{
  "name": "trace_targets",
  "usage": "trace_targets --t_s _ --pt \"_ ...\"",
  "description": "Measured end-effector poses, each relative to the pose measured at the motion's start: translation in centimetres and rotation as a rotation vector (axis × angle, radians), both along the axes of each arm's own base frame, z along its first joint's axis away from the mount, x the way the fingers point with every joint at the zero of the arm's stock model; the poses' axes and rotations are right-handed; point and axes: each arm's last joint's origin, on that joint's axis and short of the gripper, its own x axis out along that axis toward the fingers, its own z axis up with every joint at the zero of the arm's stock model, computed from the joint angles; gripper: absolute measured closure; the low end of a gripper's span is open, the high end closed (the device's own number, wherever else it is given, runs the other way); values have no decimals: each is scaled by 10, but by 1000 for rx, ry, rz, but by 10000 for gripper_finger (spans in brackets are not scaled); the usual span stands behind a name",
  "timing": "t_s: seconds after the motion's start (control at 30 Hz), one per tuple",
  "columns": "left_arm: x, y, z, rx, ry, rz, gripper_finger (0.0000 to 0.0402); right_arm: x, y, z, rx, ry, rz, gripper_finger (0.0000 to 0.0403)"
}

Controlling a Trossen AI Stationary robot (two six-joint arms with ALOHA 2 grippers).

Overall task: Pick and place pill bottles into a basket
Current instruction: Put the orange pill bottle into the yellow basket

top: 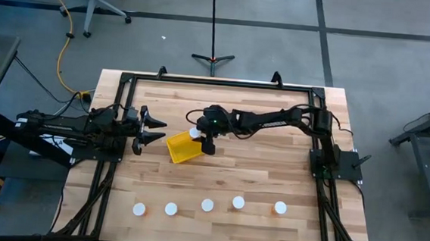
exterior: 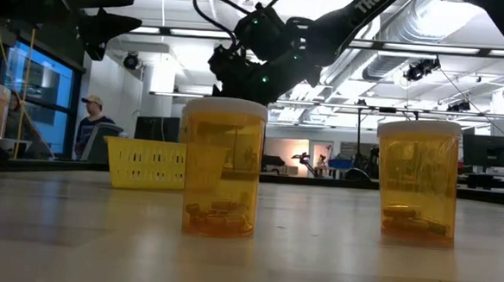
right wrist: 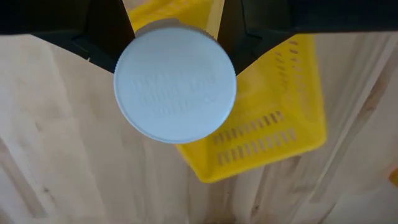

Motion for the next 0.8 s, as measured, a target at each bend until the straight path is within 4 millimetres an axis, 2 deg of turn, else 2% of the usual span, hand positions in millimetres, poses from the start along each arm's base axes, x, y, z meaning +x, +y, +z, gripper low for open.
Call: trace_targets --t_s 0.8 --pt "0 1 0 7 -2 26 174 1 1 -6 21 16 -36 217"
